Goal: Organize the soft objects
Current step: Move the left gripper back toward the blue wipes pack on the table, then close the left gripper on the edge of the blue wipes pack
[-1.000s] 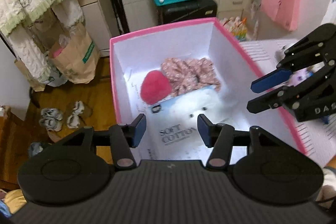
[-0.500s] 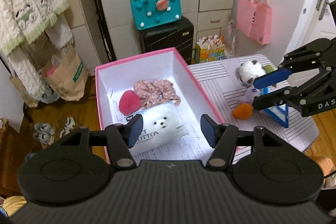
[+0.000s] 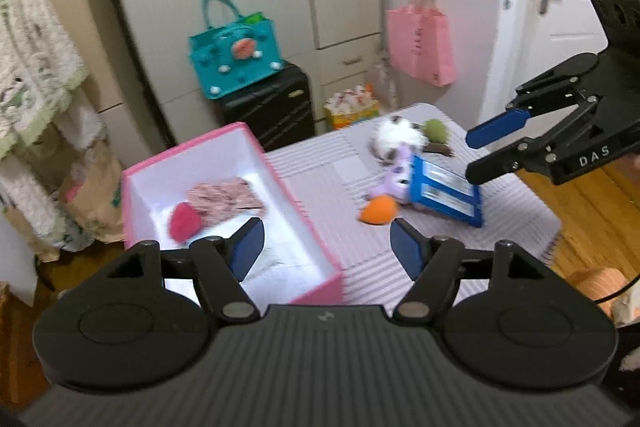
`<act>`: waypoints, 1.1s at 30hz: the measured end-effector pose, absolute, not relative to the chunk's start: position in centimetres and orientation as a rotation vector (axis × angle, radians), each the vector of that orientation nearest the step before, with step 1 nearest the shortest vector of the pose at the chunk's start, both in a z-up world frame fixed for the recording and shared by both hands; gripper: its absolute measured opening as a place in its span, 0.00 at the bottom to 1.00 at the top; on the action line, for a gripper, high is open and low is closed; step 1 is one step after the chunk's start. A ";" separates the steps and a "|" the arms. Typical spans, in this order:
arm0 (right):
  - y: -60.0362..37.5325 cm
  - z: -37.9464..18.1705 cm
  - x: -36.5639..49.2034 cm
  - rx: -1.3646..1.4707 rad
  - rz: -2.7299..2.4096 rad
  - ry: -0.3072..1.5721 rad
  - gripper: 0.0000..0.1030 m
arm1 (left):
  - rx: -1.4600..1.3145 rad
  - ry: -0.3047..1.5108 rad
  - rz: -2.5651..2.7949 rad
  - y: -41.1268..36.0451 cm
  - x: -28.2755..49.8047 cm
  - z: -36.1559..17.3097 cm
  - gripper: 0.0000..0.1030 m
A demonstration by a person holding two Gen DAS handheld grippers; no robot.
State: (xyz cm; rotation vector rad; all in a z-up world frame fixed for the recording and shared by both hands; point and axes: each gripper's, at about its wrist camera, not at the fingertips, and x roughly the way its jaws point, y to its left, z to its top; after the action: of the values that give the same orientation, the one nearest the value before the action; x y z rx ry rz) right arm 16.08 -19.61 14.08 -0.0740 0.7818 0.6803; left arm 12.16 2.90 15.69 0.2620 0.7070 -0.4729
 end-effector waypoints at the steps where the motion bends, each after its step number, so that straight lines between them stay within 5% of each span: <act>1: -20.1 13.9 15.8 -0.066 0.673 0.781 0.45 | 0.257 0.712 -0.487 2.4 12.1 15.4 0.67; 33: -31.3 -2.3 15.8 0.406 0.396 0.885 0.59 | 0.086 0.748 -0.689 -9.7 19.3 4.7 0.66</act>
State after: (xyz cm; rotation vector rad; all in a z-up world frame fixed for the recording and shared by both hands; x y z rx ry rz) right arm 15.84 -31.27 -2.28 0.4062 0.8851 0.3958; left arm 19.30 -9.71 4.65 0.0857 0.7476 -0.6894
